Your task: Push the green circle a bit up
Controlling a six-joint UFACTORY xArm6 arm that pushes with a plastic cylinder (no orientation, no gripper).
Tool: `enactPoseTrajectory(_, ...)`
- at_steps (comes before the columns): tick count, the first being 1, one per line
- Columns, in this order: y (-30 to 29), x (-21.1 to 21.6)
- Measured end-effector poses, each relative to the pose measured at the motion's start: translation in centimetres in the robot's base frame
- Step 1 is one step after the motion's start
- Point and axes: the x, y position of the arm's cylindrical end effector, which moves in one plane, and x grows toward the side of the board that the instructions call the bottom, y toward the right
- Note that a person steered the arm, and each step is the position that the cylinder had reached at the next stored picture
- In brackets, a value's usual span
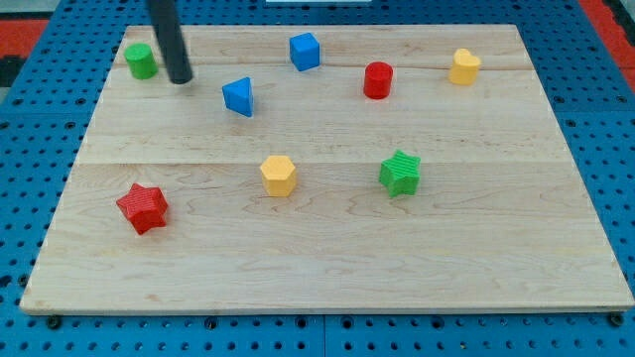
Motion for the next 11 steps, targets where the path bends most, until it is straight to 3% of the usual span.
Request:
enactPoseTrajectory(3, -9.2, -0.1)
enactPoseTrajectory(5, -8.0, -2.7)
enactPoseTrajectory(7, -7.9, -0.6)
enactPoseTrajectory(9, -2.7, -3.5)
enactPoseTrajectory(11, -2.5, -2.8)
